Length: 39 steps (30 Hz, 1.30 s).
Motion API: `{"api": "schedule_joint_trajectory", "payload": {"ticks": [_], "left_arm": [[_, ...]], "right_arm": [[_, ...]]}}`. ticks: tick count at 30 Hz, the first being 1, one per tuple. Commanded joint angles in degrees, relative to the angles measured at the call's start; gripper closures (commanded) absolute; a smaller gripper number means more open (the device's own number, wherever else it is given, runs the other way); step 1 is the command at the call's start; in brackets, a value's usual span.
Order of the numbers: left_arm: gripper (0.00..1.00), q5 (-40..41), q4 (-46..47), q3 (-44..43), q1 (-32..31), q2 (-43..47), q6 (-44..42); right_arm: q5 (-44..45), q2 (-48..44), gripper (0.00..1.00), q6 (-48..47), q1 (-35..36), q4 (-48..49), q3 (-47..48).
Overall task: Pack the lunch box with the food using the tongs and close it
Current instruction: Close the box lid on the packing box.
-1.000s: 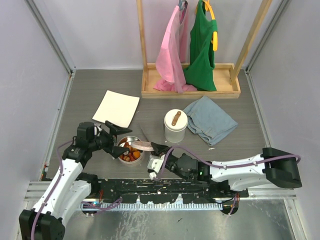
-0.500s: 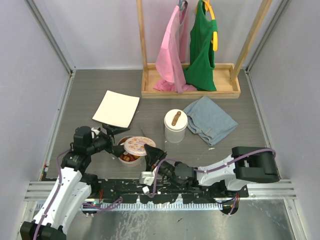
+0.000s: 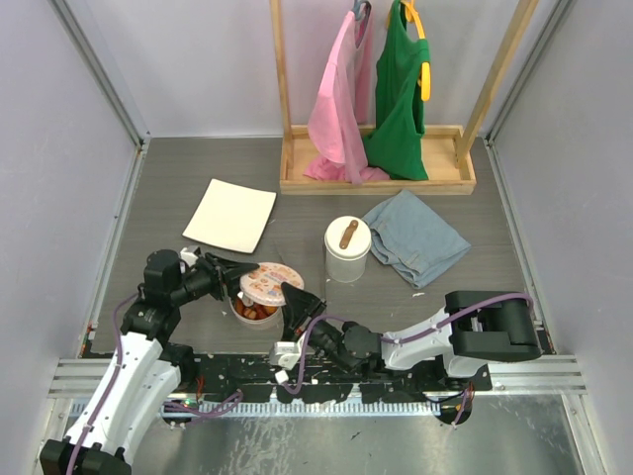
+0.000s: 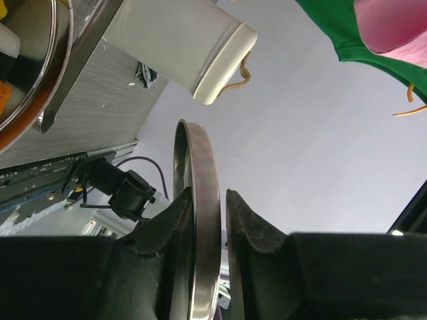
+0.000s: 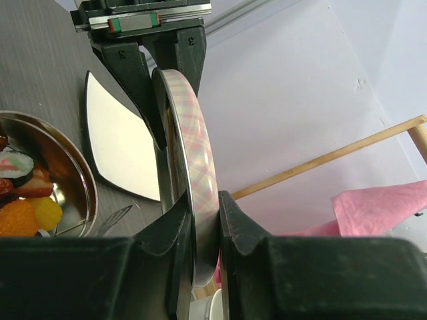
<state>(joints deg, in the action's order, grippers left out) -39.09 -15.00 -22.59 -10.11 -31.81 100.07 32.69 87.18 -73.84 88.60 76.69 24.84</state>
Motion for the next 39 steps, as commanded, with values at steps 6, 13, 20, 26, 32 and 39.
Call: {"api": "schedule_joint_trajectory", "payload": {"ticks": [6, 13, 20, 26, 32, 39], "left_arm": [[0.88, 1.1, 10.5, -0.2, 0.2, 1.3, -6.1], [0.93, 2.8, 10.9, -0.3, 0.2, 0.0, -14.9], [0.94, 3.5, 13.0, -0.1, 0.3, -3.7, -25.4], [0.94, 3.2, 17.2, 2.2, 0.4, -4.6, -27.0], [0.95, 1.7, 18.7, 3.5, 0.5, -2.5, -27.1], [0.95, 0.2, 20.2, 6.7, 0.5, 1.2, -24.3]], "right_arm": [[5.5, -1.1, 0.57, 3.9, 2.4, 3.2, 0.0], [12.9, -4.5, 0.33, 18.9, 5.2, -2.5, 0.3], [9.1, -21.2, 0.27, 59.0, 5.6, -37.8, 3.8], [9.1, -27.5, 0.23, 93.6, 0.7, -59.2, 8.1], [-4.5, -25.5, 0.24, 125.5, -11.5, -69.5, 8.9], [-6.0, -23.8, 0.23, 144.4, -15.0, -53.7, 0.4]]}}
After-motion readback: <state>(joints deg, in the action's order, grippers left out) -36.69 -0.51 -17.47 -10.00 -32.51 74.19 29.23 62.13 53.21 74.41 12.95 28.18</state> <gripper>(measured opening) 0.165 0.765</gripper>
